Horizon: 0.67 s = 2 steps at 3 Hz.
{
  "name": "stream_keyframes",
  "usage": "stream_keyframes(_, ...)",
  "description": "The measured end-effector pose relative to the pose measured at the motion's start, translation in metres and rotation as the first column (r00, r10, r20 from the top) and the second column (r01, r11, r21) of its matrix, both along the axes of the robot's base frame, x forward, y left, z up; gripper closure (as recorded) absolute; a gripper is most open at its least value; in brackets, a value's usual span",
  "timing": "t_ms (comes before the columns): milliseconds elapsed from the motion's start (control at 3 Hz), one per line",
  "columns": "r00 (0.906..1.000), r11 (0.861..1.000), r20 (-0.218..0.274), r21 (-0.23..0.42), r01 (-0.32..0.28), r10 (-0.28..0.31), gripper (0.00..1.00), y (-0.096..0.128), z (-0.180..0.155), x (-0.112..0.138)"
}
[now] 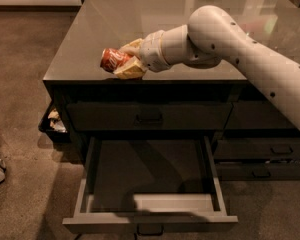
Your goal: Pick coke can from middle drawer and place on counter
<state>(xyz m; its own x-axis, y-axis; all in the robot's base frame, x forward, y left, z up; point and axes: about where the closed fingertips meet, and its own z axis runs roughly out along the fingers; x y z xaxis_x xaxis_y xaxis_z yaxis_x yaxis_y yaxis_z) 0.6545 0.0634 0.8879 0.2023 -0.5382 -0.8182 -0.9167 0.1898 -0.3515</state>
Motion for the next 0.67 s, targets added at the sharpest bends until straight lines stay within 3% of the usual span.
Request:
stream_keyframes(333,1.0,1.0,0.0,0.0,0.0,0.0,1.0,0.0,0.0,0.0)
stream_keyframes(667,0.9993,0.999,0.006,-0.016,0.037,-0.037,1.0,-0.0037,-0.0001,0.0077)
